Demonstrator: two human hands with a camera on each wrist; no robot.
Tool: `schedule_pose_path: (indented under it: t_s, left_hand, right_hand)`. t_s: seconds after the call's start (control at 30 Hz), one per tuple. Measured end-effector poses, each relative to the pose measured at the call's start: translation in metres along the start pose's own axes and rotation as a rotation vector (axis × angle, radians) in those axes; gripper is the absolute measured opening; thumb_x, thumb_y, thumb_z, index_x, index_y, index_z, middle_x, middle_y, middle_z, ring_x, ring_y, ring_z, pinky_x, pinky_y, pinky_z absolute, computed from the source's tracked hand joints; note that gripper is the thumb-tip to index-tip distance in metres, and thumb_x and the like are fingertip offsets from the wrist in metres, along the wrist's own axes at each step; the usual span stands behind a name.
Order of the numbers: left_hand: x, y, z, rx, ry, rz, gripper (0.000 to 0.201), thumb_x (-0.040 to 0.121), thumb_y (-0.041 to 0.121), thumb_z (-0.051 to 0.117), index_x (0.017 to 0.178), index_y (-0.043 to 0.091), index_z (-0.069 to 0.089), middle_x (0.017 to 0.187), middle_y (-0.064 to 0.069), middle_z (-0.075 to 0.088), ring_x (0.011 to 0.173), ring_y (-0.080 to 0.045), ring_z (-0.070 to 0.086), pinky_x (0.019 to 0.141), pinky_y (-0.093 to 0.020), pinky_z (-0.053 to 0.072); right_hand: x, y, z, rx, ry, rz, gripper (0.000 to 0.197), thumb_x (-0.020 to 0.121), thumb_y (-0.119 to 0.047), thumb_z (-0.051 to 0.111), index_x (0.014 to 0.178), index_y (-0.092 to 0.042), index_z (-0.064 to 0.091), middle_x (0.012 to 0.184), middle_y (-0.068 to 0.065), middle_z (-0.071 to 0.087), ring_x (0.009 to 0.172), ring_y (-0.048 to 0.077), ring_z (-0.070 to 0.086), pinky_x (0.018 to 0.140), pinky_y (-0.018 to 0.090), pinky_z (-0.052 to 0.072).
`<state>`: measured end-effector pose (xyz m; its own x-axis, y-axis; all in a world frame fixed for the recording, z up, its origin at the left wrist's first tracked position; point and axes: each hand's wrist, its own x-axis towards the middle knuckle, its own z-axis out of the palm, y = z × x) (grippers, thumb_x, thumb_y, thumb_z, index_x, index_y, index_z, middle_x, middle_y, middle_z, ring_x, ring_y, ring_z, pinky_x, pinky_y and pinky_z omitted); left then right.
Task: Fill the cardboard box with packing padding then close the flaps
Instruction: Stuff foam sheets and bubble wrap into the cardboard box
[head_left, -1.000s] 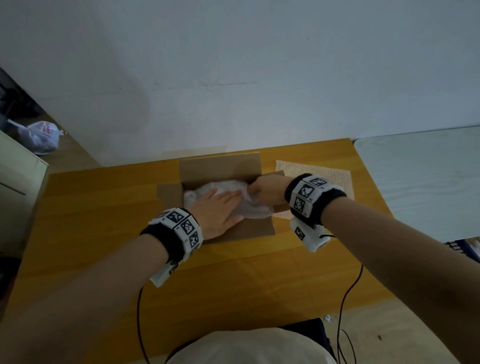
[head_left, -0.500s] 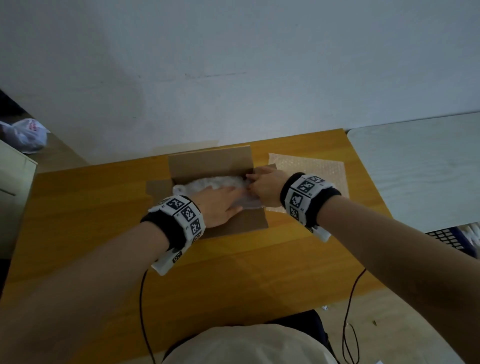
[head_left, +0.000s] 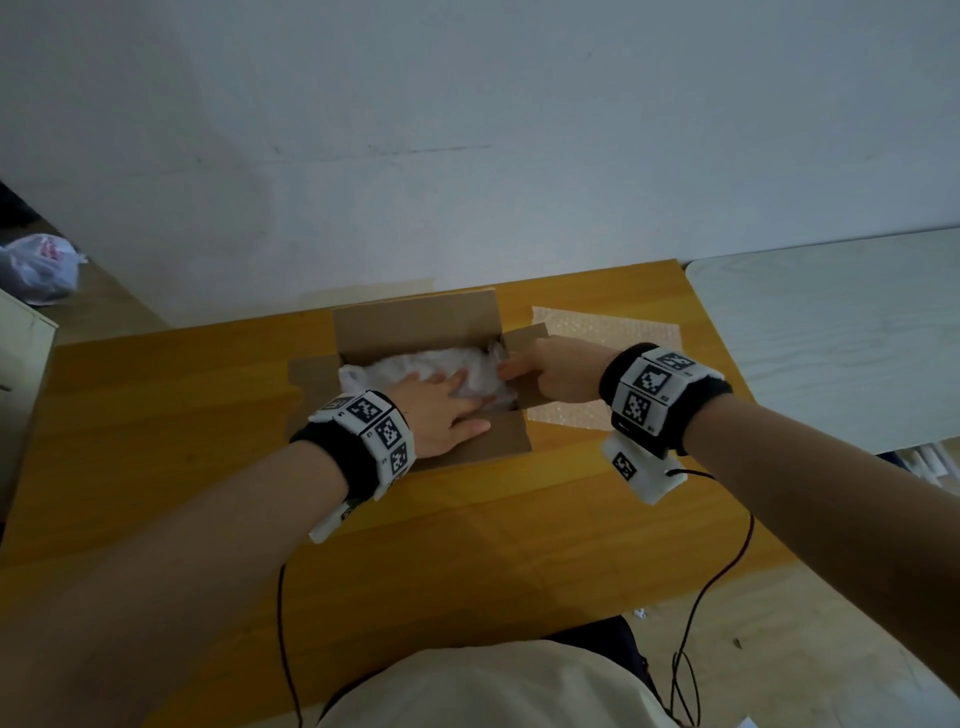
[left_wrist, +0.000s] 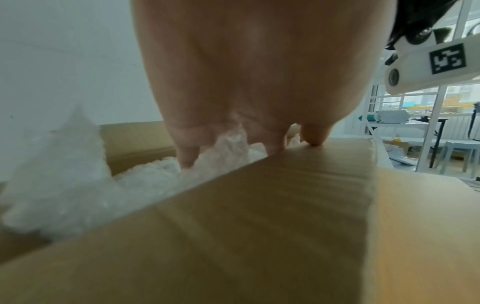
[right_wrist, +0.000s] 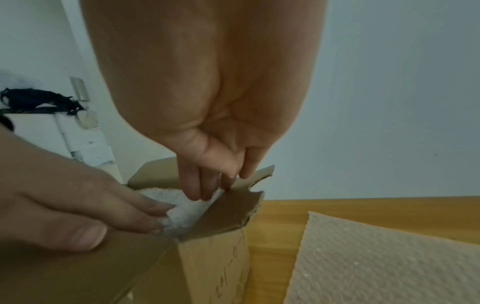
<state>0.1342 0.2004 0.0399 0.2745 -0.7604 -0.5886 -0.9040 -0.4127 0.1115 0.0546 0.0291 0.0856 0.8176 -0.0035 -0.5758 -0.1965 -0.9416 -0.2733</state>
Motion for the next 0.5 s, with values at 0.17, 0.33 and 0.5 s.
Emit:
schedule_pose_path:
  t_s: [0.17,0.33,0.5]
  left_hand:
    - [-0.001,0.003,-0.001,-0.023,-0.032,-0.025,0.058,0.095,0.060,0.009,0.149,0.037,0.011,0.160,-0.003,-0.003,0.147,-0.025,0.003,0.119,-0.046,0.005]
    - [-0.005,0.004,0.006,-0.039,-0.019,-0.029,0.054,0.097,0.055,0.008,0.149,0.039,0.011,0.159,0.000,-0.008,0.147,-0.021,-0.004,0.118,-0.043,-0.002]
    - [-0.022,0.002,0.004,-0.036,0.065,-0.003,0.047,0.102,0.039,0.015,0.149,0.035,0.014,0.160,-0.003,-0.002,0.147,-0.021,-0.003,0.119,-0.042,0.002]
  right_hand:
    - [-0.001,-0.005,0.017,-0.191,-0.124,-0.063,0.049,0.095,-0.003,0.034,0.140,-0.019,0.044,0.149,0.006,0.037,0.136,0.031,0.035,0.110,0.041,0.032]
    - [0.012,-0.026,0.029,-0.622,-0.227,-0.056,0.044,0.099,-0.017,0.030,0.143,-0.020,0.036,0.153,-0.002,0.032,0.146,0.018,0.014,0.119,0.039,0.014]
    - [0.016,-0.027,0.029,-0.654,-0.249,-0.028,0.043,0.099,-0.016,0.032,0.141,-0.017,0.039,0.151,0.000,0.034,0.145,0.017,0.016,0.120,0.040,0.011]
